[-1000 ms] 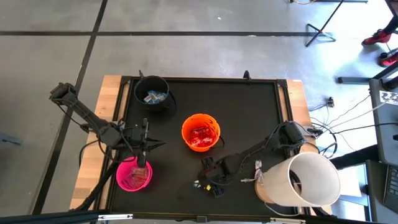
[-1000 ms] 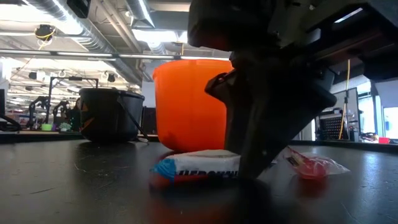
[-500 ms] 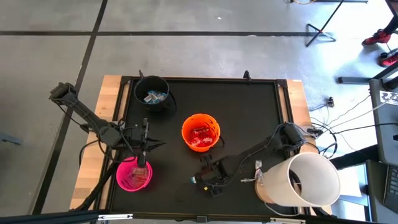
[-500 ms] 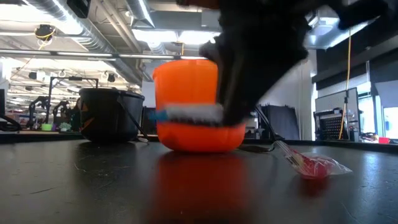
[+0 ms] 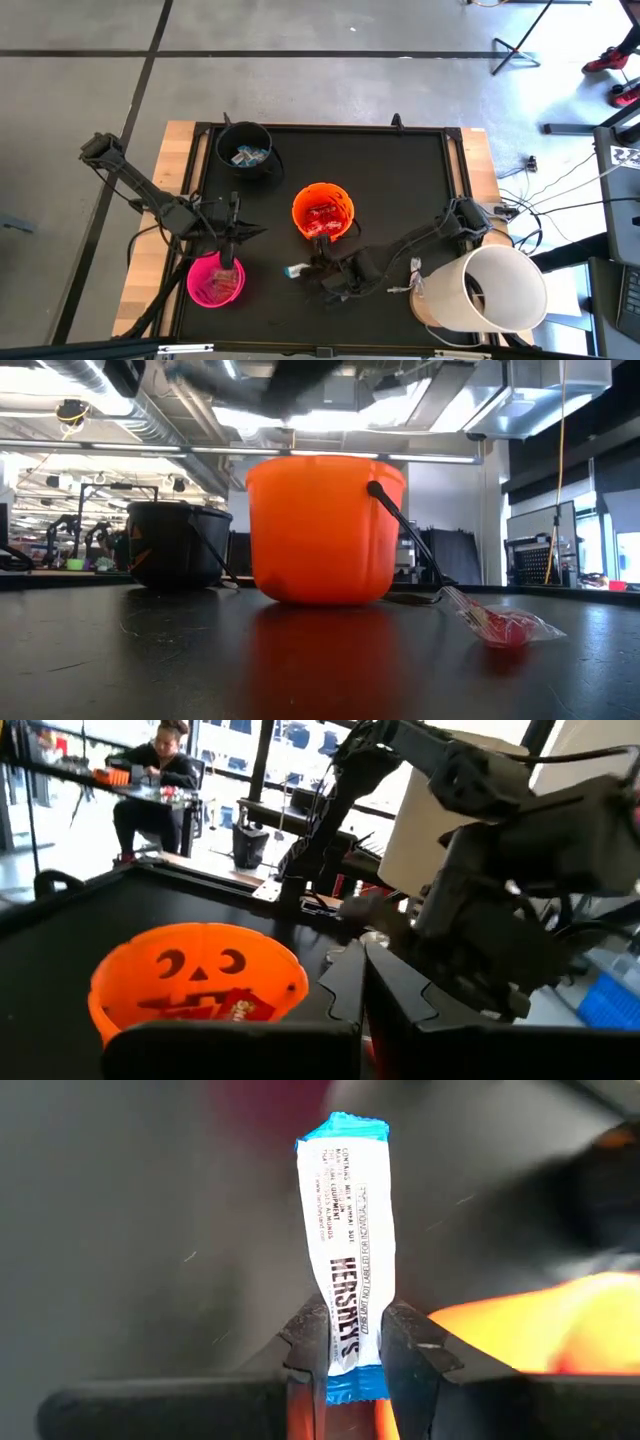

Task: Sort candy
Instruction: Put the white chocolate into the black bucket

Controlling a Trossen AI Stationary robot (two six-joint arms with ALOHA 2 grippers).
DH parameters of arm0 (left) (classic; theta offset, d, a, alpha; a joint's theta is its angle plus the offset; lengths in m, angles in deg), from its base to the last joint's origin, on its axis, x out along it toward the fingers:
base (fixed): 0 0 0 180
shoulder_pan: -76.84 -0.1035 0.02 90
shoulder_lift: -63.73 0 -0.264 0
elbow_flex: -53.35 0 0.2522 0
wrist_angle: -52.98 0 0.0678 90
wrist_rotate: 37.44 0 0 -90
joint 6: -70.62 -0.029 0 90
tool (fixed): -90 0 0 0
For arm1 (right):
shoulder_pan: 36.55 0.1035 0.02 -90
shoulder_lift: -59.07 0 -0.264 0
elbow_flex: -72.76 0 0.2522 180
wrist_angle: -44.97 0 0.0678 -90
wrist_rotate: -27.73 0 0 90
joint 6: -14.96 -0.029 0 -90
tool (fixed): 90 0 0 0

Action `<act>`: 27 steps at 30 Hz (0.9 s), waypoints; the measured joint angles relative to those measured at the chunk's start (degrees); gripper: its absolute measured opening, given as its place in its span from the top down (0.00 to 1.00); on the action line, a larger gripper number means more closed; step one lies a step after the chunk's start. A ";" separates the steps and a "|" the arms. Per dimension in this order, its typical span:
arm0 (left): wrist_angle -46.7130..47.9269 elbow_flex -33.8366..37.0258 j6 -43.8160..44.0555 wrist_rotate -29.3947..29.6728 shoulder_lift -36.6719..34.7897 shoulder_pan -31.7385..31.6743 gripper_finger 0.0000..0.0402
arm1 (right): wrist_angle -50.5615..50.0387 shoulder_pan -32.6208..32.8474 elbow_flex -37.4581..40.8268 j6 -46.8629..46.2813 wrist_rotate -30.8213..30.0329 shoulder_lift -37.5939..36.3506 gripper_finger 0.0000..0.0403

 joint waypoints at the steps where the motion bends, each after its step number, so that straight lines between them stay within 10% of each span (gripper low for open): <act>1: 0.00 0.00 1.15 0.21 0.00 0.00 1.00 | -0.02 0.00 -0.93 0.38 -2.09 -0.02 0.82; 11: 0.24 0.02 4.01 2.22 0.04 -0.02 0.87 | -0.20 -0.40 -4.64 6.75 -29.25 -0.11 0.82; 19: 0.09 0.02 8.96 2.71 0.58 -0.83 0.58 | 0.78 -2.85 -4.66 7.50 -30.29 -0.11 0.82; 27: -0.15 0.07 16.44 3.03 4.46 -5.45 0.51 | 3.83 -5.46 -4.66 8.01 -29.43 -0.11 0.82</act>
